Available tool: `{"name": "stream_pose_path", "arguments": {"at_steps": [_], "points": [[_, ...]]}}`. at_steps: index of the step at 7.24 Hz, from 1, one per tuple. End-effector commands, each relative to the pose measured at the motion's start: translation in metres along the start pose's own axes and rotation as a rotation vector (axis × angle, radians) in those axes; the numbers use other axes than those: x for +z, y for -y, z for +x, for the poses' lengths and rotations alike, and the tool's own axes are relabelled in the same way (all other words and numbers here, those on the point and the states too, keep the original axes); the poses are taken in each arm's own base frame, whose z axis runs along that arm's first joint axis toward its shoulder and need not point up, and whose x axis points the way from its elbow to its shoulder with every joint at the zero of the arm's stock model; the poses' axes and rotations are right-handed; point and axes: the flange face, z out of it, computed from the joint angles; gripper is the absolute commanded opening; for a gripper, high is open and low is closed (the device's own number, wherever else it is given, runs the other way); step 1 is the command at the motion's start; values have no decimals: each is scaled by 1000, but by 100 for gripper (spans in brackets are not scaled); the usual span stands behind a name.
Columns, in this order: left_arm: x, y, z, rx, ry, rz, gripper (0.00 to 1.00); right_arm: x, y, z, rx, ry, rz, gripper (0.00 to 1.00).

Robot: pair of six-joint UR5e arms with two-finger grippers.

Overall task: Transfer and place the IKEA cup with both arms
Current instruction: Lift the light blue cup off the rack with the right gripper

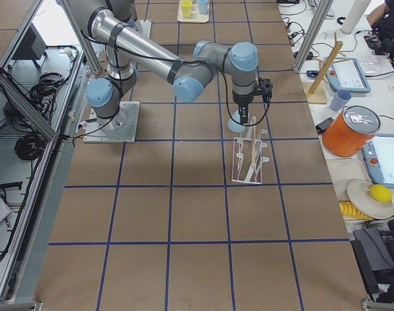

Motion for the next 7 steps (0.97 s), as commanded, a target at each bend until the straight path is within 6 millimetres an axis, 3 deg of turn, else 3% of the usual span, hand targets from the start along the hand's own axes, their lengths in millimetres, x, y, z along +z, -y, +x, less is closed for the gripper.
{"name": "stream_pose_path", "arguments": {"at_steps": [1,2,4,5,7], "points": [[-2,0,0,1,-1,4,100,-48,-22,-25,-5,11,4,26],[-2,1,-1,-2,-1,4,100,-61,-27,-60,-41,33,3,26],[-5,1,-1,-4,-4,9,100,-55,-19,-145,-104,155,21,24],[-7,3,-3,-25,-81,17,100,-53,-14,-181,-72,307,48,24],[-16,6,-33,-112,-234,47,100,-51,-16,-230,38,532,35,24]]}}
